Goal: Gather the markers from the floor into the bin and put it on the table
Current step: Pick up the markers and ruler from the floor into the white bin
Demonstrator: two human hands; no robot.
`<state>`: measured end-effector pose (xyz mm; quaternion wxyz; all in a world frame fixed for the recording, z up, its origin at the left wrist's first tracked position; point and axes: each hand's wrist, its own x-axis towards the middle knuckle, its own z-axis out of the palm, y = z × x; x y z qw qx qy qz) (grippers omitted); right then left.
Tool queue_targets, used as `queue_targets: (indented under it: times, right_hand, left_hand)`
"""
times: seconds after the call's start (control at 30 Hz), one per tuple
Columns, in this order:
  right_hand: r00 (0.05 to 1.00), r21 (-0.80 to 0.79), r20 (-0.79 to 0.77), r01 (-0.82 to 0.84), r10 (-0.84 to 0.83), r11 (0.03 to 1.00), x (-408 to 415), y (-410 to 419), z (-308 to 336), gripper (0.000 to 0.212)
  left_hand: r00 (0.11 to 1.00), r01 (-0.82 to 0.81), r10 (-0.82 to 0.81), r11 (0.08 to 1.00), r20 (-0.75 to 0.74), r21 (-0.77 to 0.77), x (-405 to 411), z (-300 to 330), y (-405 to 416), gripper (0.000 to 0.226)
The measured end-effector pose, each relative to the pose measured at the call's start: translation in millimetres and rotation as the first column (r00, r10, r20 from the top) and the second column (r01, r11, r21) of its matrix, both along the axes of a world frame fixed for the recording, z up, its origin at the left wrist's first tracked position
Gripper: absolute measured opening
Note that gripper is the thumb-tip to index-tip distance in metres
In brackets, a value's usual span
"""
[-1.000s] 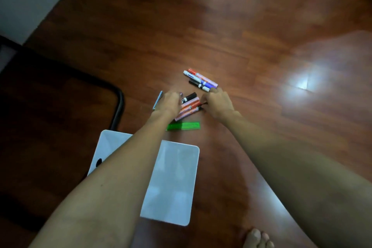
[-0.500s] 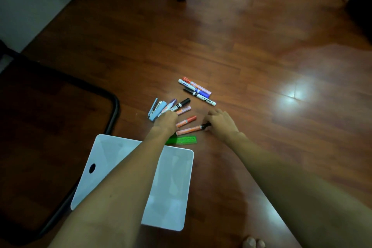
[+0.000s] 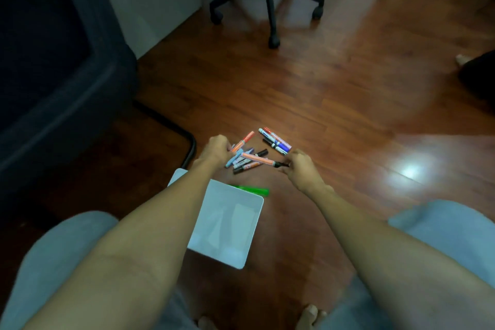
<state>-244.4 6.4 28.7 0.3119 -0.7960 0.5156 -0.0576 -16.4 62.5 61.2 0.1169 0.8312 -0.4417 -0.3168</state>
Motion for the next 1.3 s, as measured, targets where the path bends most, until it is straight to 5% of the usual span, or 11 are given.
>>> queue_targets:
  times: [0.27, 0.57, 0.77, 0.93, 1.3]
  right_hand:
    - [0.990, 0.097, 0.021, -0.144, 0.142, 0.985, 43.4, 55.8, 17.3, 0.018]
    - [0.964, 0.220, 0.020, -0.263, 0.265, 0.939, 60.6, 85.5, -0.3, 0.015]
    - [0.973, 0.186, 0.089, -0.227, 0.214, 0.956, 73.0, 70.1, 4.9, 0.017]
    - [0.993, 0.151, 0.117, -0.034, 0.016, 0.988, 71.6, 42.9, 5.2, 0.004]
    - [0.998, 0.228, -0.027, 0.069, -0.064, 0.971, 39.4, 3.1, -61.6, 0.015]
  left_hand:
    - [0.945, -0.326, 0.326, 0.945, -0.028, 0.010, 20.5, 33.3, 91.9, 0.024]
    - [0.898, -0.427, 0.439, 0.882, -0.019, 0.199, 20.6, 7.1, 166.5, 0.026]
    - [0.902, -0.428, 0.431, 0.895, -0.003, 0.124, 29.5, 3.0, 147.2, 0.021]
    - [0.926, -0.375, 0.374, 0.927, -0.055, -0.009, 18.2, 11.3, 89.1, 0.010]
    - [0.994, -0.082, 0.079, 0.996, -0.080, -0.030, -4.4, -39.9, 5.9, 0.022]
